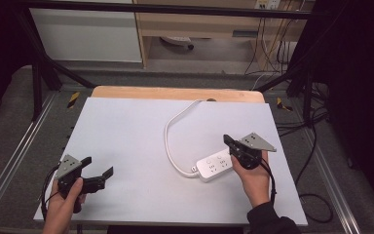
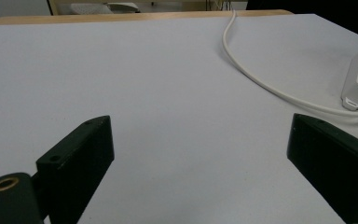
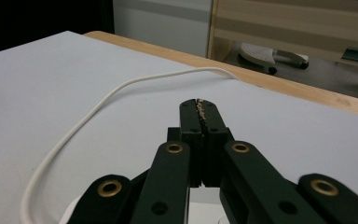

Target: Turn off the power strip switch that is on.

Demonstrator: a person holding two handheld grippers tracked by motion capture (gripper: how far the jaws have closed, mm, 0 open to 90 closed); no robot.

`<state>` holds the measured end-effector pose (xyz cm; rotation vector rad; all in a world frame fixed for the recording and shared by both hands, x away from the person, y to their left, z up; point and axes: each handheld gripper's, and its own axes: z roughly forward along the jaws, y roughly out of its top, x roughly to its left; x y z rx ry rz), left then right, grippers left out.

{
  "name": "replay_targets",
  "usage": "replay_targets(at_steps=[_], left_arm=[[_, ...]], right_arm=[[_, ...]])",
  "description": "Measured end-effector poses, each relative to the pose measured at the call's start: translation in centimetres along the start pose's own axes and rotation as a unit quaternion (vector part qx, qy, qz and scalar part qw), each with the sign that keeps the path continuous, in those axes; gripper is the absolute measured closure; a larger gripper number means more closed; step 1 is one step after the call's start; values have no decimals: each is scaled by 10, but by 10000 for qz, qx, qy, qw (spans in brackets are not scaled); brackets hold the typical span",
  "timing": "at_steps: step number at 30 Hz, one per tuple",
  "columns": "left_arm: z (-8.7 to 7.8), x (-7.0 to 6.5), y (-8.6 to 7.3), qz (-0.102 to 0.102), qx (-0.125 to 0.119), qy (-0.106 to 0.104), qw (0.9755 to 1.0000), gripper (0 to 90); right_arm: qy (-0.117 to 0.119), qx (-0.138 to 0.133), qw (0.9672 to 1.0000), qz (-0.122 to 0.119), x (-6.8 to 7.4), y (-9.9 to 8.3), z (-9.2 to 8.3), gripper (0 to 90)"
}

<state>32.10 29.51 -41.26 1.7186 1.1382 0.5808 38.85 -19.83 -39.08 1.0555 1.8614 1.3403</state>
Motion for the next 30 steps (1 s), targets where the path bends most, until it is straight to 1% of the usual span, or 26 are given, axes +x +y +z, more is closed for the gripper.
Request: replay_targets(at_steps=[2, 4, 6, 10, 12, 14, 18, 20, 25, 27, 29, 30], left_arm=[[0, 0, 0, -19, 8, 12, 10000, 71], [0, 0, 0, 26, 2, 35, 10000, 71], [0, 0, 0, 20, -3, 30, 10000, 71], [0, 0, 0, 28, 12, 41, 10000, 71], [0, 0, 0, 5, 29, 29, 10000, 71], [0, 1, -1, -14, 22, 41, 10000, 71], [0, 1, -1, -40, 11, 62, 10000, 71], [0, 1, -1, -20, 27, 66, 10000, 71], [1, 0, -2, -35, 26, 60, 10000, 71], [2, 1, -2, -32, 46, 51, 10000, 71], [2, 1, -3, -54, 56, 49, 10000, 71], [1, 2, -3, -45, 73, 50, 10000, 71]], right_arm=[[25, 26, 10000, 0, 0, -2, 4, 900], [37, 65, 10000, 6, 1, -4, 7, 900], [73, 105, 9999, 29, 2, -7, 10, 900], [137, 121, 9998, -10, 4, -10, 12, 900], [139, 114, 9998, 51, 4, -11, 13, 900], [134, 106, 9998, 46, 4, -12, 14, 900], [146, 241, 9996, 44, 4, -16, 18, 900], [175, 294, 9994, 56, 3, -18, 19, 900], [211, 415, 9989, 81, 3, -21, 20, 900], [228, 461, 9985, 165, 3, -21, 19, 900], [224, 478, 9985, 170, 4, -22, 20, 900], [242, 562, 9979, 204, 5, -25, 22, 900]])
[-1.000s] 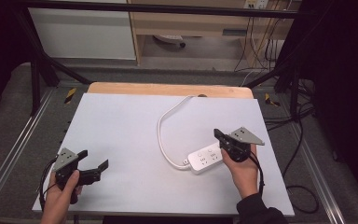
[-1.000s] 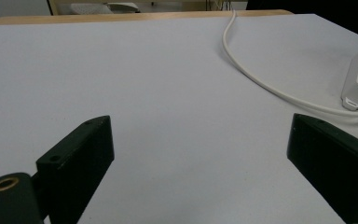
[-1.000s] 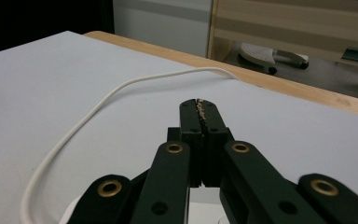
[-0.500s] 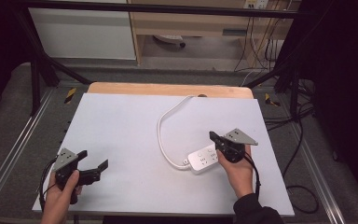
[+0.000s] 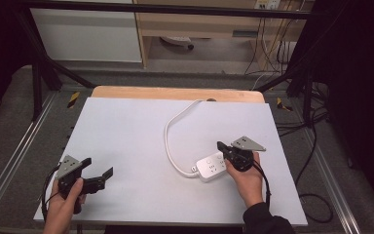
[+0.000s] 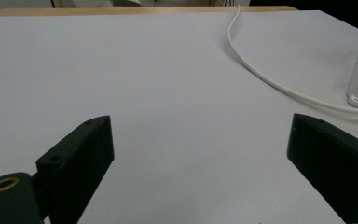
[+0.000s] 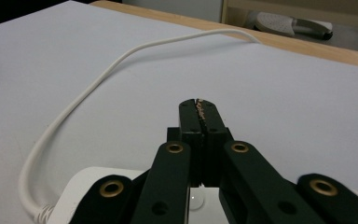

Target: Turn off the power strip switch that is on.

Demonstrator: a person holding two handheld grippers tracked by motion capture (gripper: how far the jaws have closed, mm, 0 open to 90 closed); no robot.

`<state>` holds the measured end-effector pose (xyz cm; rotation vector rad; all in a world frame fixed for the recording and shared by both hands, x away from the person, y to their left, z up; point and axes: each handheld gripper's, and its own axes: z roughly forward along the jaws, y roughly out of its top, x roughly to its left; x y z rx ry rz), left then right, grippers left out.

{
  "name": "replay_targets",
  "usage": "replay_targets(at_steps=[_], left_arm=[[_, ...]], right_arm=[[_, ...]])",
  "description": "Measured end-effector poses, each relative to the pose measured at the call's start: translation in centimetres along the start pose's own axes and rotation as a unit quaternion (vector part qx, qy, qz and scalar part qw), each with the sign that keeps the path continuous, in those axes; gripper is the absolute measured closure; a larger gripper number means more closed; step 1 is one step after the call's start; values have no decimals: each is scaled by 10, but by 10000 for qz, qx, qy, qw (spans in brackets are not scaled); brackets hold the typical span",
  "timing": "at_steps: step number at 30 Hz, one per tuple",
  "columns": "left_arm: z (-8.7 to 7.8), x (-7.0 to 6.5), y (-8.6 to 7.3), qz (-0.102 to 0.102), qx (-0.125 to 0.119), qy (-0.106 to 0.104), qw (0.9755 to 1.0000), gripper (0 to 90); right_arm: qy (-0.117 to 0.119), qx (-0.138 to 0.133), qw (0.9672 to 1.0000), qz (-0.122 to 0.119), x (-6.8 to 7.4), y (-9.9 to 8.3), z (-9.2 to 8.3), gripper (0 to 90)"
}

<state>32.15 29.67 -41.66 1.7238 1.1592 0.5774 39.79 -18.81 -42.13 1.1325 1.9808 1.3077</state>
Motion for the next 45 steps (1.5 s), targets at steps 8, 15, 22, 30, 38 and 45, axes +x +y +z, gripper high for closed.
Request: replay_targets(at_steps=[8, 15, 22, 30, 38, 45], left_arm=[[-2, 1, 1, -82, -82, 46, 9999, 73], [-1, 0, 0, -35, -47, 9, 10000, 72], [-2, 1, 1, -63, -69, 23, 10000, 72], [-1, 0, 1, -46, -77, 5, 10000, 72], [-3, 1, 1, -42, -76, 40, 10000, 73], [1, 1, 3, 9, -23, 91, 10000, 76]], right_arm=[[21, 96, 9999, 75, 0, -4, 3, 900], [8, 187, 9998, 19, 1, -5, 6, 900], [5, 291, 9995, 88, 2, -7, 8, 900], [27, 331, 9994, 113, 2, -9, 8, 900], [-18, 397, 9991, 145, 2, -10, 9, 900], [-14, 547, 9984, 148, 2, -13, 10, 900]])
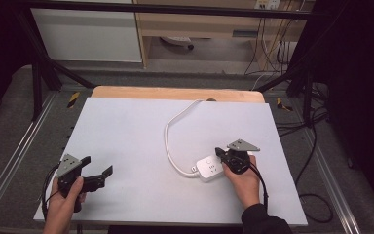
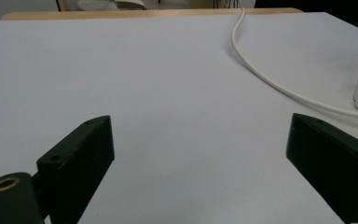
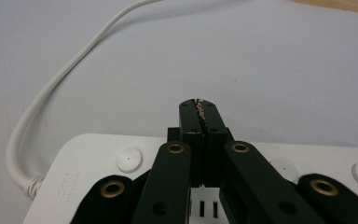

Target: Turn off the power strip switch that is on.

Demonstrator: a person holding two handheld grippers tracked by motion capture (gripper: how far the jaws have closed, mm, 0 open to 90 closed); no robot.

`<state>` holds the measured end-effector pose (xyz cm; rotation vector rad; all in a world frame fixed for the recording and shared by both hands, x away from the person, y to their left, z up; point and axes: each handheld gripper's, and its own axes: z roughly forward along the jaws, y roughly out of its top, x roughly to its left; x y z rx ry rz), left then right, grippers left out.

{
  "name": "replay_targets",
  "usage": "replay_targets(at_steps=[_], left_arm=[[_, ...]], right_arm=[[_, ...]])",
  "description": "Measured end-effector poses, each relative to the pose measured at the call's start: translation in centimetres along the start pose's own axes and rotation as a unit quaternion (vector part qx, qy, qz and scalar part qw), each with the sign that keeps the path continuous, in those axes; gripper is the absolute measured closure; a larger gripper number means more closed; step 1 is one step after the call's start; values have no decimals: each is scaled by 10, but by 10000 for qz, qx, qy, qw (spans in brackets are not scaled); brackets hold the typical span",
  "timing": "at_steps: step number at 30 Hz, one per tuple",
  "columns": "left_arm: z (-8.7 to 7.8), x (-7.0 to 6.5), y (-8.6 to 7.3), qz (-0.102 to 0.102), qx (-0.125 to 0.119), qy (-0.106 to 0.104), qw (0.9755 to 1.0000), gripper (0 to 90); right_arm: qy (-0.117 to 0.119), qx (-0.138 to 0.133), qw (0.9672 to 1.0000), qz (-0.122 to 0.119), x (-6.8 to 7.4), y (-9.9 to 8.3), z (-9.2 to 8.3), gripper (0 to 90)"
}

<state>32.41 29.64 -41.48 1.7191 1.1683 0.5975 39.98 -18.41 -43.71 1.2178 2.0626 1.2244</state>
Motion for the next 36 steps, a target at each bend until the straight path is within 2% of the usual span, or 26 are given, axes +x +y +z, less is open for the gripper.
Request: replay_targets(at_steps=[5, 10, 14, 36], left_arm=[[-2, 1, 0, -12, -51, -2, 10000, 69], [-3, 1, 0, -60, -91, -10, 9999, 73], [-3, 1, 1, -28, -78, -24, 10000, 70], [-3, 0, 0, -6, -68, -18, 10000, 72]], right_arm=[[-65, 110, 9999, -20, 2, -3, -3, 900], [-187, 126, 9997, -121, 3, -5, -2, 900], [-251, 111, 9996, -82, 2, -6, -1, 900], [-203, -27, 9998, -4, 0, -13, -1, 900]])
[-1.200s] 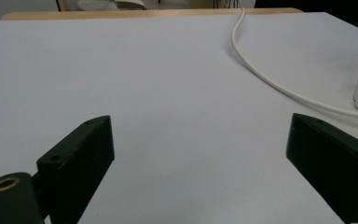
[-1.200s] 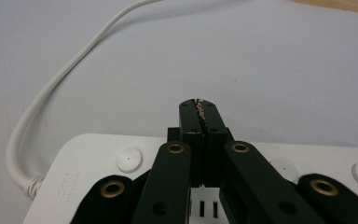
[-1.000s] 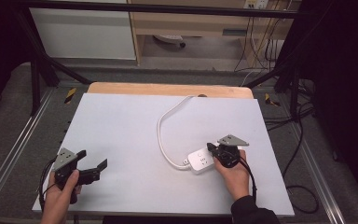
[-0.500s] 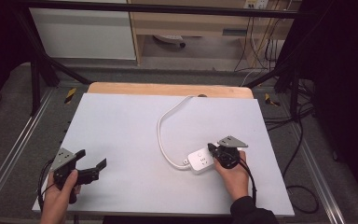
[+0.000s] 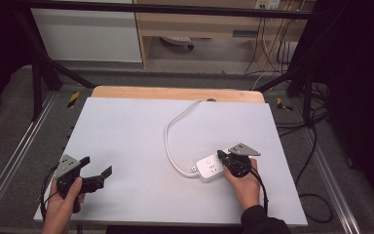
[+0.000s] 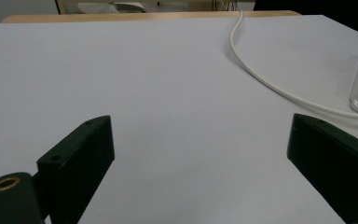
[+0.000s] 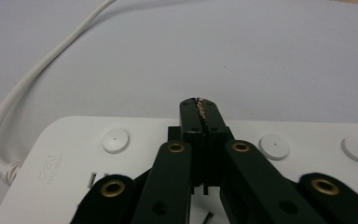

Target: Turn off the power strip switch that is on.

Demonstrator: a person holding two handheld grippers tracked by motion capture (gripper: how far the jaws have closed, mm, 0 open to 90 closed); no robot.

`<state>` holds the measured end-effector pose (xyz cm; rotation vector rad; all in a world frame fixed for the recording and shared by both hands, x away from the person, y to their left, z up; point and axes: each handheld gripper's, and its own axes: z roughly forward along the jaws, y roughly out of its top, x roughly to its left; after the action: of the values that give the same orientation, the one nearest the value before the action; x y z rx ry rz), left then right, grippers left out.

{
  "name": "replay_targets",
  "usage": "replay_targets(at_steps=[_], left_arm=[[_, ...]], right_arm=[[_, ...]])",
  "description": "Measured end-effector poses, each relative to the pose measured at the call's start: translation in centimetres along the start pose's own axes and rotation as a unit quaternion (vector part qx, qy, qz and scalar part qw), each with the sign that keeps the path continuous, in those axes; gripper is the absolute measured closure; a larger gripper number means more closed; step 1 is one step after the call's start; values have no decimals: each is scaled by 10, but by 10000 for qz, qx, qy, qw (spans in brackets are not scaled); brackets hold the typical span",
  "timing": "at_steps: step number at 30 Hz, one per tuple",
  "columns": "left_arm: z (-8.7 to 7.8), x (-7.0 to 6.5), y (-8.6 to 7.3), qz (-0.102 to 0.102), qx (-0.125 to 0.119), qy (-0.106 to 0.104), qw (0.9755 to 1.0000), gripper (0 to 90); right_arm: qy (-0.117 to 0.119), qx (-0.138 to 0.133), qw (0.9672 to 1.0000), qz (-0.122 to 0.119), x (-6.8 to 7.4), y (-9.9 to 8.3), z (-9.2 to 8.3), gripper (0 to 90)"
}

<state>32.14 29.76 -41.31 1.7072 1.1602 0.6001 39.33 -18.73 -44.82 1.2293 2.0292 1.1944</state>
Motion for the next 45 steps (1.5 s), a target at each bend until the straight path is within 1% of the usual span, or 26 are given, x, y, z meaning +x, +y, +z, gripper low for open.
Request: replay_targets(at_steps=[8, 11, 12, 15, 16, 17, 21, 25, 30, 33, 39, 45], left_arm=[[0, 0, 0, -16, 0, 2, 10000, 73], [0, 0, 0, 14, 15, -6, 10000, 73], [0, 0, 0, 14, 15, -5, 10000, 73], [0, 0, 0, 25, 28, -2, 10000, 74], [0, 0, 0, 22, 25, -1, 10000, 74], [0, 0, 0, 9, 14, -1, 10000, 74], [0, 1, 0, 17, 48, -2, 10000, 75], [0, 0, 0, 28, 34, 4, 10000, 75], [0, 1, 0, 24, 49, 7, 10000, 76], [0, 0, 0, 12, 30, -5, 10000, 76], [0, 0, -1, 8, 46, 9, 10000, 76], [1, 0, -1, 10, 63, -2, 10000, 76]], right_arm=[[25, 14, 10000, 7, -1, 0, 0, 900], [8, -3, 10000, -53, 0, 0, 0, 900], [-15, -22, 9999, -122, 1, 0, 1, 900], [-29, -23, 9999, -120, 2, 0, 2, 900], [-58, -14, 9998, -185, 4, 0, 1, 900], [-64, 3, 9998, -197, 4, 0, 1, 900], [-50, -2, 9999, -137, 4, 0, 1, 900], [-53, -5, 9999, -115, 3, 0, 0, 900], [-14, 3, 10000, -4, 0, 0, -1, 900], [-7, 9, 10000, -46, 0, 0, -1, 900], [-9, -7, 10000, -19, 0, 0, 0, 900], [-16, -2, 10000, -51, 1, 0, 0, 900]])
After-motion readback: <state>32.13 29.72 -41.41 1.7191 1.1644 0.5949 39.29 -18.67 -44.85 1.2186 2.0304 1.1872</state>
